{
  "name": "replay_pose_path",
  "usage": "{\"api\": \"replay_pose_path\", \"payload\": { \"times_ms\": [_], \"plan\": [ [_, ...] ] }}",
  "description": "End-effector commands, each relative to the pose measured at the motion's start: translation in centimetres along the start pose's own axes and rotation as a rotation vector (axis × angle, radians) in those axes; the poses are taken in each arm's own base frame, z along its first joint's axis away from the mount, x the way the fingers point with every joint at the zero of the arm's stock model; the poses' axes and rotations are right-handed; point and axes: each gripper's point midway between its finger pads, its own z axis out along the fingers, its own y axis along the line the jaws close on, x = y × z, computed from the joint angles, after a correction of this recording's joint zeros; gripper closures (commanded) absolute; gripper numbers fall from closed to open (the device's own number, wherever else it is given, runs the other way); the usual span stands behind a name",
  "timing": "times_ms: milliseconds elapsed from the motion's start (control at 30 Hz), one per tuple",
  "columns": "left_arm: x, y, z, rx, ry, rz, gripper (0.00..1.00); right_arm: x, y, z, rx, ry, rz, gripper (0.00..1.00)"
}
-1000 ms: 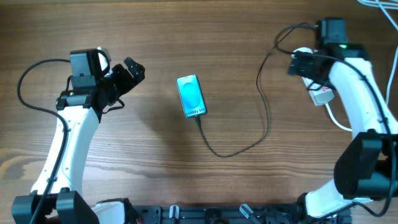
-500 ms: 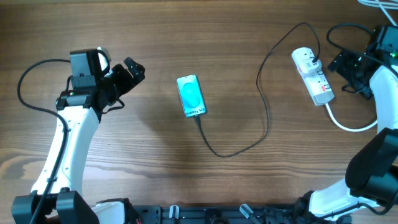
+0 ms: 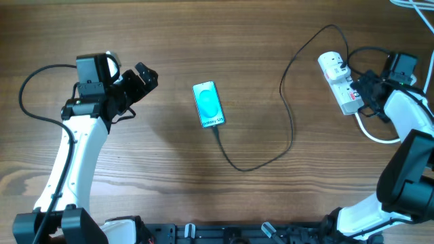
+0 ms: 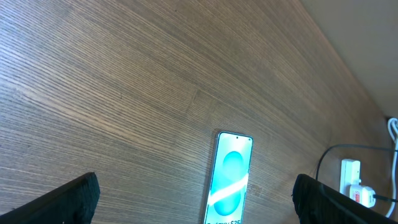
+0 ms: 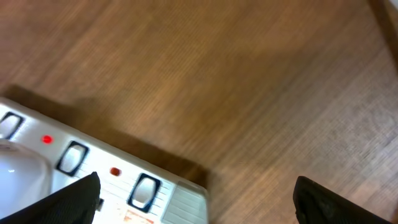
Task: Plug charger to phone and switch on socket
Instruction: 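Move the right gripper up-right to the power strip's switch, then press the socket switch beside the charger with the right gripper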
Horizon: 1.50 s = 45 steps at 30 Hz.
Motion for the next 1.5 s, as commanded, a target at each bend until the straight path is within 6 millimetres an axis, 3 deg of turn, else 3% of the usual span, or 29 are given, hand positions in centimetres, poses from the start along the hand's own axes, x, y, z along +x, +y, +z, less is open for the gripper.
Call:
{"api": "replay_pose_path", "payload": {
  "times_ms": [0, 200, 300, 700, 1067, 1233, 1467],
  "plan": [
    [-0.3, 0.0, -0.4, -0.002, -0.019, 0.02, 0.0, 1.7, 1.4, 1.5, 0.008, 0.018, -0.115, 0.0],
    [-0.4, 0.0, -0.4, -0.001, -0.019, 0.02, 0.0, 1.3, 2.3, 2.1, 0.024, -0.029, -0.149, 0.0],
    [-0.3, 0.0, -0.4, -0.002, -0.019, 0.02, 0.0, 1.5, 3.6, 2.6, -0.041, -0.016, -0.155, 0.0],
    [-0.3, 0.0, -0.4, -0.001, -0.018, 0.02, 0.0, -1.2, 3.1, 2.7, 0.003, -0.133, -0.122, 0.01],
    [-0.3, 0.0, -0.4, -0.002, -0.019, 0.02, 0.0, 2.0, 3.1, 6.0, -0.005, -0.026, -0.154, 0.01],
    [-0.4, 0.0, -0.4, -0.001, -0.019, 0.02, 0.0, 2.6, 4.3, 5.7, -0.08, 0.008, -0.187, 0.01],
    [-0.3, 0.0, -0.4, -0.002, -0.019, 0.02, 0.0, 1.4, 5.4, 3.3, -0.145, -0.018, -0.22, 0.01]
  ]
}}
